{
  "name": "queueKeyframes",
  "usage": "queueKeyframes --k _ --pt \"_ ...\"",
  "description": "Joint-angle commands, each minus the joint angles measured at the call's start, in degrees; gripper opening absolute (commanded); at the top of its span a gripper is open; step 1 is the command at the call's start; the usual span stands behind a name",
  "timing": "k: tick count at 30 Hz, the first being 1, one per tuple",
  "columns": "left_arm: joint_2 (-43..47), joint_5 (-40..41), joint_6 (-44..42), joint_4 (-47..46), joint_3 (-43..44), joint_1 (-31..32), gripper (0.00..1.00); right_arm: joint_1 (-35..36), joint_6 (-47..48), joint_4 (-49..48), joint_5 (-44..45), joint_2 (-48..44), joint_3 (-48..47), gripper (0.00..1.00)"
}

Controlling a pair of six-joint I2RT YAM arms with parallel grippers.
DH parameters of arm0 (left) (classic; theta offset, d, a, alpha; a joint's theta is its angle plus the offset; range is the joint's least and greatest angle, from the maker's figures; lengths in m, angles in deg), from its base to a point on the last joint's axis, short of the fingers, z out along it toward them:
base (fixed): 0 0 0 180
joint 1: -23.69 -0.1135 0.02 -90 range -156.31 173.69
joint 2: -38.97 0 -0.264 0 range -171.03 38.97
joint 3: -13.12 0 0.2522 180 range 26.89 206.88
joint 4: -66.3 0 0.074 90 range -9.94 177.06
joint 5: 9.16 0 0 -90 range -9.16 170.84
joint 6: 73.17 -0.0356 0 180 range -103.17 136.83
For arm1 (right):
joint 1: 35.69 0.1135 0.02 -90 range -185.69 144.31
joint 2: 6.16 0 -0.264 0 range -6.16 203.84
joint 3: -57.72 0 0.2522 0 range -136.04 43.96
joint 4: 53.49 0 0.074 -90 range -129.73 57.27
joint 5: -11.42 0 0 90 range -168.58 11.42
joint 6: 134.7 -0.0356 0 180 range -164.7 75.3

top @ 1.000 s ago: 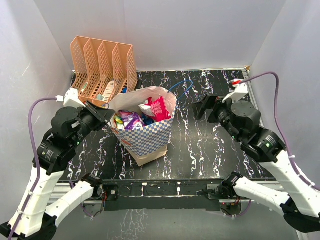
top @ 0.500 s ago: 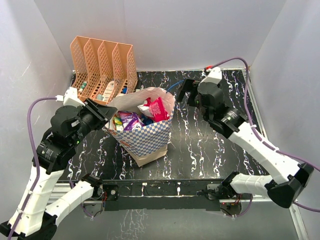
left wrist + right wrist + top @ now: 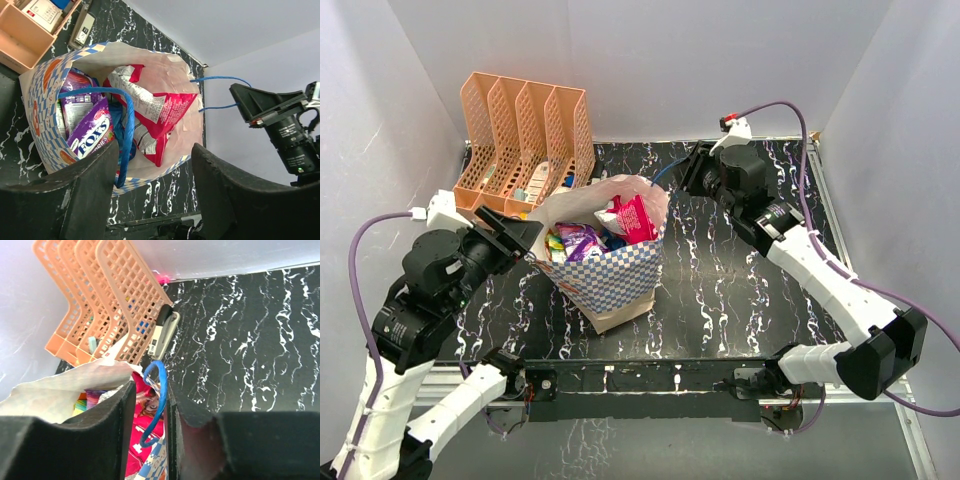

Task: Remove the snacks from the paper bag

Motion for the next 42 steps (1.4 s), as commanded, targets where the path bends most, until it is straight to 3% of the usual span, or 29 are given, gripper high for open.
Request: queueKeyframes --k 1,4,8,14,18,21,31,37,42 --pt "-1.2 2.7 -1.0 1.0 1.2 0.0 0.59 -0.8 2.6 -7.9 -7.1 -1.5 -0.1 0.26" --pt "-2.4 4.8 -2.0 1.3 1.9 0.0 0.57 -0.8 4.1 -7.7 -10.6 -1.9 -0.3 0.17" --pt "-3.8 7.4 -3.9 -0.4 2.9 0.0 0.38 -0.8 5.2 -7.9 -14.3 -3.5 -0.1 0.08" --pt "-6.4 6.6 -7.0 -0.6 5.4 0.0 0.25 -0.9 5.7 -4.0 -21.5 -3.2 -4.1 0.07" --pt "-5.6 4.6 -7.0 -1.8 4.8 0.0 0.07 -0.8 2.5 -3.1 -24.6 -4.4 -4.6 0.07" --pt "-5.6 5.6 -7.5 -1.0 6.9 0.0 0.00 -0.8 -1.5 -4.0 -26.3 -6.5 -3.1 0.07" --pt "-9.8 14.6 -10.1 6.4 18.6 0.0 0.00 -0.7 -5.7 -2.3 -31.1 -8.6 -1.2 0.07" --pt "-6.0 3.1 -4.9 1.7 9.1 0.0 0.00 -0.7 -5.5 -2.5 -28.5 -10.0 -0.8 0.07" --pt "-0.6 -6.6 -4.3 -9.4 -0.2 0.0 0.17 -0.7 -2.4 0.0 -20.5 -12.8 0.7 0.07"
